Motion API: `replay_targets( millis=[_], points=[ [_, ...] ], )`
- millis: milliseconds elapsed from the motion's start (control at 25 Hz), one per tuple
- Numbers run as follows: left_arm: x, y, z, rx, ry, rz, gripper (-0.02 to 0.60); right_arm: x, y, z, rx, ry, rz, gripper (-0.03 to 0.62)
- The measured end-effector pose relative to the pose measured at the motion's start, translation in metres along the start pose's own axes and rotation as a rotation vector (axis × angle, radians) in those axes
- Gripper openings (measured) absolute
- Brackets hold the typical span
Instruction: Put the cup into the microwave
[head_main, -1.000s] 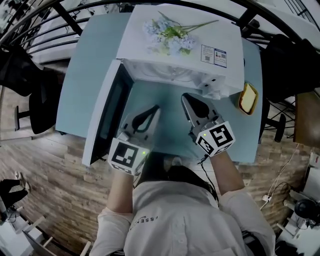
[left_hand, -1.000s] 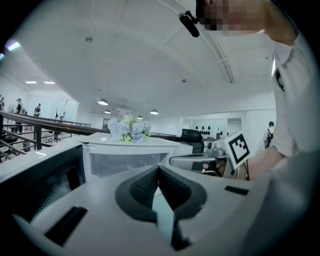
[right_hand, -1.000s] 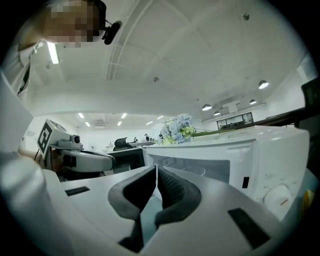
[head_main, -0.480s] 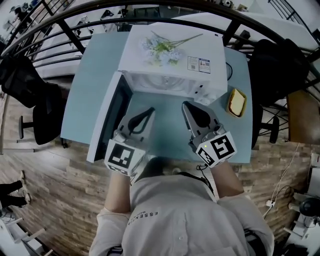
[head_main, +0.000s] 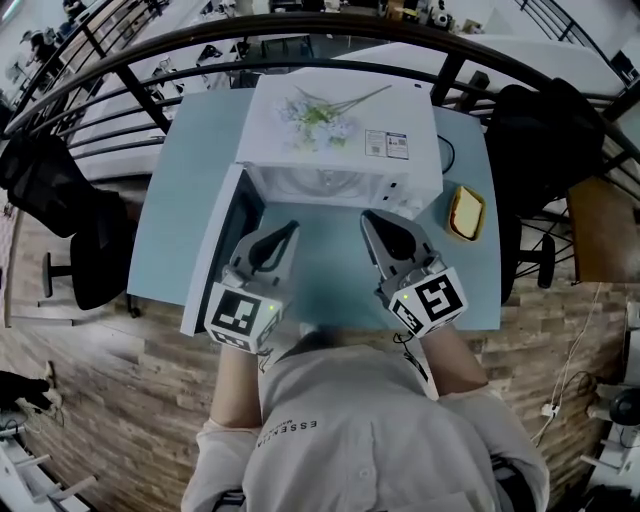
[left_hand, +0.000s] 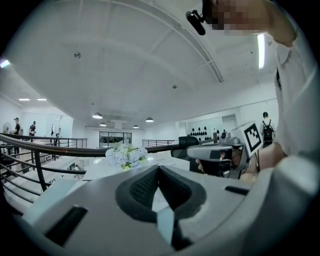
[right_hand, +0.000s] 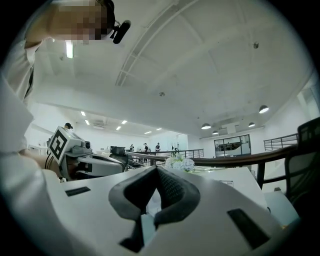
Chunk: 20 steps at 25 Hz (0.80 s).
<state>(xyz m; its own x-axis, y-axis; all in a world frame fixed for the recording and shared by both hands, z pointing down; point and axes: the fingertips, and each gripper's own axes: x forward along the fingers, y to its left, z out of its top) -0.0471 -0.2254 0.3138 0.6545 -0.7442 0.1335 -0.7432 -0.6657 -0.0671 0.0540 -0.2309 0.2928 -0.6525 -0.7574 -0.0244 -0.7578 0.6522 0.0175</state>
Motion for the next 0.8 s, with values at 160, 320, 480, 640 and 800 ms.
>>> replay_targets(
  millis=[160,320,480,640,800],
  points=[
    [0.002,0.002,0.001,-0.007,0.0,0.001,0.002,0.002,-0.001,-0.001,-0.007,0.002,-0.002,0.015],
    [0.005,0.005,0.003,-0.001,-0.004,0.004,0.002,0.007,-0.002,-0.003,0.006,0.011,0.007,0.015],
    [0.007,0.007,0.006,0.005,-0.005,0.004,0.002,0.011,-0.003,-0.004,0.019,0.016,0.004,0.015],
    [0.008,0.007,0.006,0.013,-0.002,0.005,0.002,0.013,-0.007,-0.006,0.028,0.023,-0.006,0.015],
    [0.008,0.008,0.004,0.009,0.004,0.005,0.002,0.014,-0.006,-0.008,0.032,0.027,-0.011,0.015]
  ],
)
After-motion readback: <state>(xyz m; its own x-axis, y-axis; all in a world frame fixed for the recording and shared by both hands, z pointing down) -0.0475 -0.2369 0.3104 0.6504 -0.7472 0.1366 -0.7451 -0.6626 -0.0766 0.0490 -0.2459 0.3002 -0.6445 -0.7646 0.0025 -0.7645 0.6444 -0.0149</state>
